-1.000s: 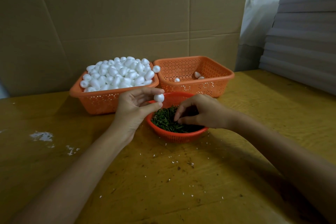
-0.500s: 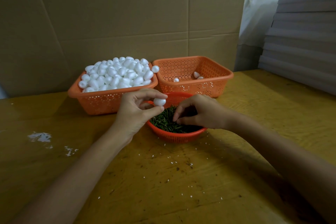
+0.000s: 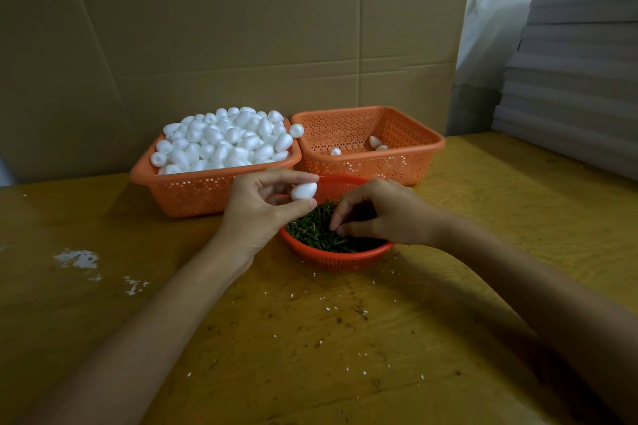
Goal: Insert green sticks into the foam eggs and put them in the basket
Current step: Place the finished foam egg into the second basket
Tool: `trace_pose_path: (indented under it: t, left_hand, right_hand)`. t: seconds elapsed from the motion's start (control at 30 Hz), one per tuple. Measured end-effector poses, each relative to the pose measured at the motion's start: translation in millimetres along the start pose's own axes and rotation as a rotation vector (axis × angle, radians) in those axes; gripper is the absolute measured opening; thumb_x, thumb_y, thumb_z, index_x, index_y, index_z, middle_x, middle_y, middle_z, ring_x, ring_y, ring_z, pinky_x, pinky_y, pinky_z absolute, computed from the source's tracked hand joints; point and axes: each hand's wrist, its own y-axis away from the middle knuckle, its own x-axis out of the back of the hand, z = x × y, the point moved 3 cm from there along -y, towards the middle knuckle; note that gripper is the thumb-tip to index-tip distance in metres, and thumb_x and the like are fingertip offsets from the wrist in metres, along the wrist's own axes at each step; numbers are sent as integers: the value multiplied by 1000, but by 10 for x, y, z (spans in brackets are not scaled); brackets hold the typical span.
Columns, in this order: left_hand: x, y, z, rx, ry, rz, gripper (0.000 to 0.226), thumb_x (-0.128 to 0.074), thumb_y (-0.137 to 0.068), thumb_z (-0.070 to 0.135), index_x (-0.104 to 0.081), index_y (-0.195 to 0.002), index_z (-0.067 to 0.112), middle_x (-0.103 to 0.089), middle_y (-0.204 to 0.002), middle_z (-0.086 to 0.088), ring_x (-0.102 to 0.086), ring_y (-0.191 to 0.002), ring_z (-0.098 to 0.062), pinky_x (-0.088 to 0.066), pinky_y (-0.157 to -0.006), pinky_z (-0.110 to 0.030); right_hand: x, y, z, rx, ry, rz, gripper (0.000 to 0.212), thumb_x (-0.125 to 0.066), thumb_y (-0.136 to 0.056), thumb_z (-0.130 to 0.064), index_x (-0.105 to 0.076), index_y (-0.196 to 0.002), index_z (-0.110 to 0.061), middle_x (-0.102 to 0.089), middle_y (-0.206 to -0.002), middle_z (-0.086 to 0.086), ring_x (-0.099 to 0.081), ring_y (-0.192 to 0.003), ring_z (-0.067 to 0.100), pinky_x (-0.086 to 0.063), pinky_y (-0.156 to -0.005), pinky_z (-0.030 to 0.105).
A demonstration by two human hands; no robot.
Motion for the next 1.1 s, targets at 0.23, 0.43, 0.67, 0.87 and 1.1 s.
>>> trace_pose_path:
  t: [0.23, 0.43, 0.67, 0.87, 1.1]
  left_hand:
    - [9, -4, -7, 25, 1, 27, 30, -85, -80, -4, -80, -100, 18, -81, -100, -4, -75, -92, -23, -61, -79, -31]
    - [23, -3, 12, 28, 26, 30, 26, -82, -83, -4, -78, -103, 12, -78, -95, -1, -68, -70, -5, -48, -52, -12]
    - [39, -14, -2, 44, 41, 42, 24, -79, -87, -2, -75, -106, 13, -73, -105, -16, -66, -65, -6, -47, -50, -12]
    - [53, -27, -7, 45, 79, 58, 24, -78, -88, -3, -74, -105, 13, -74, -107, -21, -74, -70, -12, -52, -57, -16]
    - [49, -29, 13, 57, 170, 52, 24, -76, -89, -4, -71, -108, 10, -76, -107, -15, -79, -83, -26, -57, -59, -20]
  right_hand:
    - [-4, -9, 6, -1, 13, 0, 14, -79, -91, -26, -78, -97, -39, -75, -100, -26, -68, -100, -6, -54, -98, 41]
    - [-11, -11, 8, 4, 17, 4, 15, -79, -90, -26, -78, -97, -40, -74, -99, -27, -68, -99, -7, -55, -97, 41]
    - [-9, -10, 12, 3, 24, 4, 15, -79, -90, -27, -78, -97, -41, -74, -100, -29, -68, -100, -6, -54, -97, 41]
    - [-8, -8, 1, -2, 20, -1, 15, -79, -91, -27, -78, -97, -40, -75, -101, -26, -68, -101, -5, -54, -98, 41]
    - [-8, -6, -1, -1, 23, 2, 15, -78, -91, -27, -78, -97, -41, -75, -100, -27, -68, -100, -7, -54, -97, 41]
